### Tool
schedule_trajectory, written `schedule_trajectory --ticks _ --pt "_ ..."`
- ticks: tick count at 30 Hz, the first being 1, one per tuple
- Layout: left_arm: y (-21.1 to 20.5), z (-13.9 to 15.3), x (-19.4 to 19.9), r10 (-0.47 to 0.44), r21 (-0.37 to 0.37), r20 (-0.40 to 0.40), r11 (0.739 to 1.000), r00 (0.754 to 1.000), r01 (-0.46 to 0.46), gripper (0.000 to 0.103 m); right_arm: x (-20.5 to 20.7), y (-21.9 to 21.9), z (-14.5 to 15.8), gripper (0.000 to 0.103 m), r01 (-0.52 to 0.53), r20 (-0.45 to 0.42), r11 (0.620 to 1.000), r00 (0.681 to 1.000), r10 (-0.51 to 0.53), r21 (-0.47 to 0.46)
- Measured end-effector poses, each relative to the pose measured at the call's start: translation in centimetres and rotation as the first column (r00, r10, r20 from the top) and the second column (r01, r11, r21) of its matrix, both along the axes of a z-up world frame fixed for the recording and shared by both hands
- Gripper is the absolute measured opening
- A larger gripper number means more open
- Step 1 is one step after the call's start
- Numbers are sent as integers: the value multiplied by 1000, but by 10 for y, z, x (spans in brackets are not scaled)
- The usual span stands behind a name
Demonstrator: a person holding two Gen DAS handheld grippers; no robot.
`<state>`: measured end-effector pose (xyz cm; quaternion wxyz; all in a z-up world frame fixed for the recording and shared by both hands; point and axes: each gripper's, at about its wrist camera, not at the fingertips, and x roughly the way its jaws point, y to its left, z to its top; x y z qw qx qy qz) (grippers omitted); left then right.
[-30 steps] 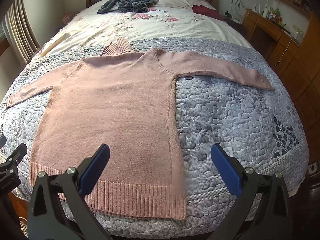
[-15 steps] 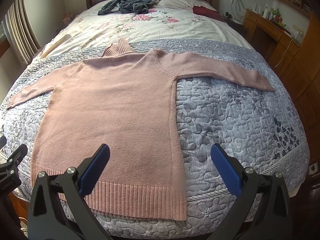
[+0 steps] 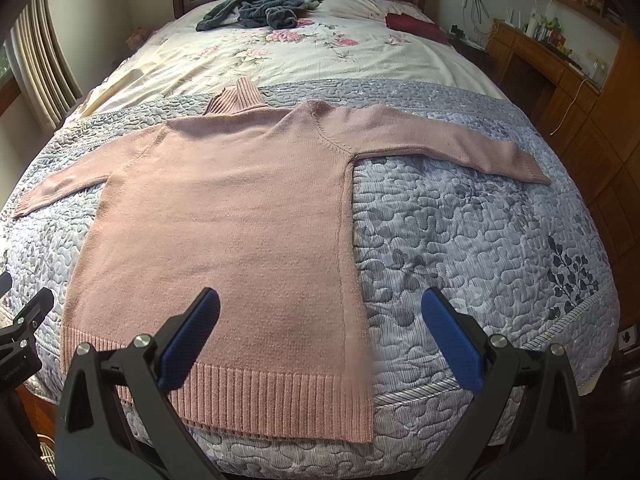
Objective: Fold small clothes
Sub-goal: 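Grasp the sweater sleeve cuff with the right gripper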
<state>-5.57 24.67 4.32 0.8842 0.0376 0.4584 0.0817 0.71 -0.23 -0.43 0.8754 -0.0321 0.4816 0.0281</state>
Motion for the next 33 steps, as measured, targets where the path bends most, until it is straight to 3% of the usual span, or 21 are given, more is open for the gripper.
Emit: schedule_trajectory --ticks 13,18,21,26,29,33 --pt "-6 -8 7 -13 10 7 1000 1000 13 99 2 -2 -3 100 1 4 1000 1000 -1 4" --pt "-16 -15 30 -12 -29 30 1000 999 13 99 27 -35 -13 100 32 7 999 999 -32 29" --pt "-27 -20 59 -39 -118 22 992 999 41 99 58 -82 -21 100 90 -45 992 995 -86 90" --pt "-49 -29 125 -79 -268 71 959 994 95 99 129 -192 -37 100 275 -98 959 958 -268 63" --pt "-62 -39 171 -53 -279 55 958 997 67 99 177 -272 -57 100 423 -174 905 896 -410 46" --pt "-84 -47 223 -41 -202 86 978 995 57 99 227 -360 -84 99 540 -247 839 823 -511 65"
